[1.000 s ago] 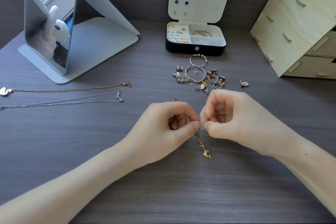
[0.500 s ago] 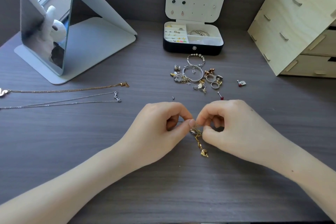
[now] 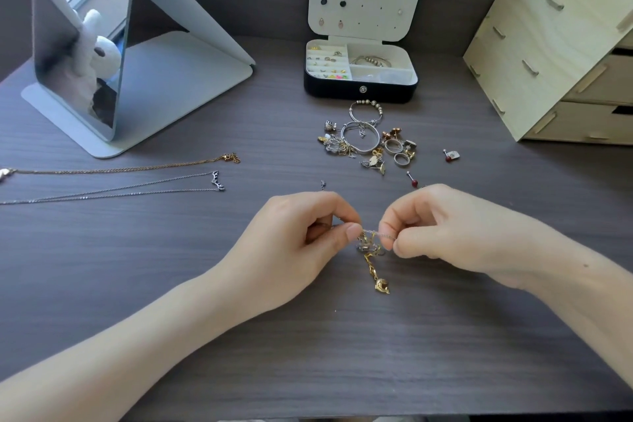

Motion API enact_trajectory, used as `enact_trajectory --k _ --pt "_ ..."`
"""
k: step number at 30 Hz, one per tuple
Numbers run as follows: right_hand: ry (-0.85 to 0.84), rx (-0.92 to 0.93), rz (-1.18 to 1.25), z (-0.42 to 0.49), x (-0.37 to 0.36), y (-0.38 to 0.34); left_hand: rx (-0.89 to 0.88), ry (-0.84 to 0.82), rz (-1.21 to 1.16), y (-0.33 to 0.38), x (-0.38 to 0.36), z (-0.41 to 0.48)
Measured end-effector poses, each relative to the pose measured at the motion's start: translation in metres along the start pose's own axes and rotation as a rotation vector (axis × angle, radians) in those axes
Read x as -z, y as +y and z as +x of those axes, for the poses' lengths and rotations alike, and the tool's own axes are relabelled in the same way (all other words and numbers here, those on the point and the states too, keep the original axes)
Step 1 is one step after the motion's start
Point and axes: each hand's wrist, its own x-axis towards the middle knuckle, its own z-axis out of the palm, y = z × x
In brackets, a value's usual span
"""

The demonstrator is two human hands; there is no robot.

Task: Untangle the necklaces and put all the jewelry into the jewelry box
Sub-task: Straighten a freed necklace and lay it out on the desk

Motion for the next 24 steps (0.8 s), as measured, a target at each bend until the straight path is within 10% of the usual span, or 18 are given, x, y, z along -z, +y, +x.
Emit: enact_trajectory --k 15,24 --pt "0.035 0.211 0.517 -0.003 0.007 0.015 0.032 -0.035 -0.099 0.002 0.002 -0.001" --pt "-0.041 0.257 0.413 -0.002 0.003 0.009 0.079 -0.088 -0.237 0.007 0.005 0.003"
